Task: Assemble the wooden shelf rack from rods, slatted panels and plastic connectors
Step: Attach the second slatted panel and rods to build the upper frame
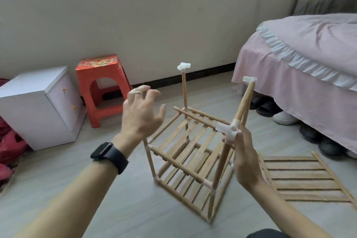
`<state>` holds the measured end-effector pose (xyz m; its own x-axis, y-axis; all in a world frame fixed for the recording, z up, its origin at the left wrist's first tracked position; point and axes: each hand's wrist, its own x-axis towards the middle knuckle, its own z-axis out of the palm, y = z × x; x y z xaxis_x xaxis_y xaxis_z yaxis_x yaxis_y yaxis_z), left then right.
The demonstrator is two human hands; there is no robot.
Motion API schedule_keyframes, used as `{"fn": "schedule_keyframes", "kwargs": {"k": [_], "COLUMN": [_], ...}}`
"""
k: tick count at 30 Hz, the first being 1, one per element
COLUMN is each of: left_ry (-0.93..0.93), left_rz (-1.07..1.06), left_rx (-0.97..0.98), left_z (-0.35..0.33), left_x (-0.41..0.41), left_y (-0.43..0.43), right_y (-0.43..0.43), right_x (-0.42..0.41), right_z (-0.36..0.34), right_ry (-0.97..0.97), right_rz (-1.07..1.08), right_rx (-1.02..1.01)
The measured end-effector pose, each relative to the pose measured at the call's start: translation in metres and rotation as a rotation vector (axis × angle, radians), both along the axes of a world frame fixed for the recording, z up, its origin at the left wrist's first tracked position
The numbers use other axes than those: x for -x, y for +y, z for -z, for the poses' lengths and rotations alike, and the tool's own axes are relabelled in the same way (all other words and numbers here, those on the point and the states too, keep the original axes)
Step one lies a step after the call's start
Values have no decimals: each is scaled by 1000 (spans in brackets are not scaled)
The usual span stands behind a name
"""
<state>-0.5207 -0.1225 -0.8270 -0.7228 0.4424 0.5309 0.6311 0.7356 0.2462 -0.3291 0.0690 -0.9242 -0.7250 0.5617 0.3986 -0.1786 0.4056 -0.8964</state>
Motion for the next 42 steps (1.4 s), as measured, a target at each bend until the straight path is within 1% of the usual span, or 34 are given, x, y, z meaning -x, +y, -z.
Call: {"fn": "schedule_keyframes", "kwargs": {"k": [1, 2, 4, 6, 7, 9, 12, 15, 18, 19, 21, 23, 24, 26, 29, 31, 33, 35, 38, 39, 40, 42], "left_ry": [11, -31, -195, -344, -378, -355, -278, -248, -236, -218, -122, -15, 1, 28, 72, 107, 114, 28, -251, -308, -326, -306], "left_rz": [-66, -106, -118, -68, -40, -10, 19, 54, 83, 90, 106, 173, 210, 238, 225, 221, 208, 163, 195, 222, 235, 216], "left_rx": [57, 104, 153, 130, 100, 86, 190, 240, 257, 265, 290, 286, 273, 249, 289, 263, 190, 136, 88, 71, 59, 37], "left_z": [-2, -4, -3, 1, 3, 7, 13, 17, 13, 11, 11, 15, 17, 18, 11, 6, 6, 10, 15, 15, 15, 14], "left_x": [15, 28, 50, 64, 68, 69, 69, 70, 72, 71, 65, 49, 39, 26, 22, 24, 28, 34, 47, 50, 52, 55], "left_y": [-8, -15, -23, -27, -28, -29, -30, -30, -32, -34, -37, -33, -28, -17, -10, -13, -18, -19, -18, -17, -15, -12], "right_y": [-2, -2, 2, 7, 10, 17, 35, 57, 70, 74, 85, 96, 101, 109, 110, 99, 80, 59, 36, 30, 23, 13], "right_x": [-4, -5, -3, 1, 2, 4, 6, 9, 14, 15, 18, 28, 35, 46, 60, 65, 67, 69, 82, 89, 96, 109], "right_z": [3, 6, 12, 17, 18, 17, 16, 16, 16, 17, 18, 14, 11, 3, -4, 3, 21, 43, 72, 78, 83, 90], "right_ry": [20, 19, -18, -10, 0, -13, -80, -132, -162, -166, -205, -321, -401, -543, -660, -673, -597, -544, -564, -590, -624, -704], "right_rz": [12, 17, 69, 118, 141, 193, 227, 284, 292, 309, 363, 395, 395, 398, 461, 580, 672, 634, 463, 383, 285, 43], "right_rx": [-68, -139, -323, -503, -535, -540, -554, -531, -486, -461, -372, -229, -167, -98, -7, 15, -51, -168, -333, -388, -450, -557]}}
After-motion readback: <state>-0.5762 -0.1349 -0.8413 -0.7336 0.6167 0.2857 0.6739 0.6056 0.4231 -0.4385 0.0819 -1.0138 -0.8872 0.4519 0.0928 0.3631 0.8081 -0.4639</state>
